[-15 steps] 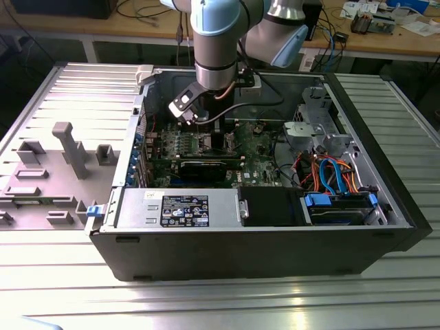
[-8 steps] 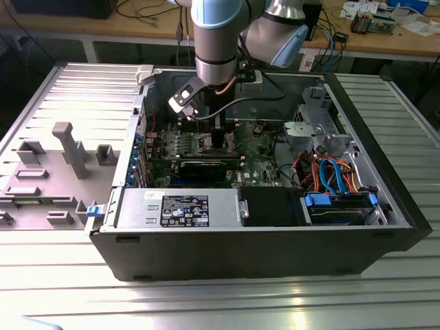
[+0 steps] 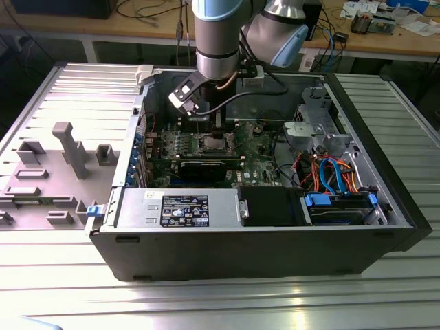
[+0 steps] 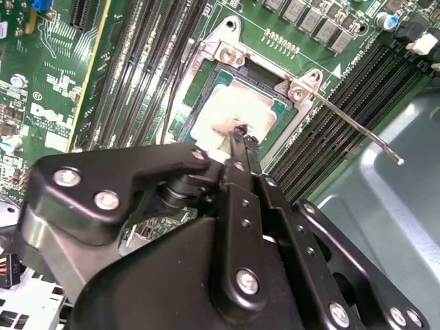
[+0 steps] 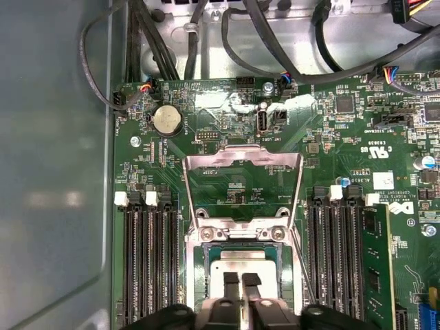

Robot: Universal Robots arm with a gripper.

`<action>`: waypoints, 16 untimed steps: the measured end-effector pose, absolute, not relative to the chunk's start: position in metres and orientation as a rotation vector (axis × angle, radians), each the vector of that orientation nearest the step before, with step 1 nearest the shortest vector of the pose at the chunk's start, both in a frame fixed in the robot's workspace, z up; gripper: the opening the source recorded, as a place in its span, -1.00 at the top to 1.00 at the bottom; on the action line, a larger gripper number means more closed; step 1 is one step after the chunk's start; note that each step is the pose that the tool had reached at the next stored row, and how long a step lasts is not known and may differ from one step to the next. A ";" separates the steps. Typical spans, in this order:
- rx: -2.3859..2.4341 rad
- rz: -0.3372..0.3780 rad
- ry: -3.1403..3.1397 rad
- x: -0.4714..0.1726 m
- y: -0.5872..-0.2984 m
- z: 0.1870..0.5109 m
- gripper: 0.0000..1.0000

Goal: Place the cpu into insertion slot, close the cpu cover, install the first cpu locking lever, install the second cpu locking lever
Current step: 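Place the cpu into insertion slot, then close the cpu cover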

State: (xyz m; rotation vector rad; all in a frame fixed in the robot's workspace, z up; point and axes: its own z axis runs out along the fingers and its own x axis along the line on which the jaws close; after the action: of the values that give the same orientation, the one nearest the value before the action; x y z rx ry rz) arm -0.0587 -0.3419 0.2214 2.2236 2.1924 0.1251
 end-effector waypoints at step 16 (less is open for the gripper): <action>2.237 0.108 2.212 -0.057 -0.342 0.221 0.79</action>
State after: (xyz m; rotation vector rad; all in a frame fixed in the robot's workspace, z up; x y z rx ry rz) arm -0.0568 -0.3420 0.2210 2.2366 2.2118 0.1075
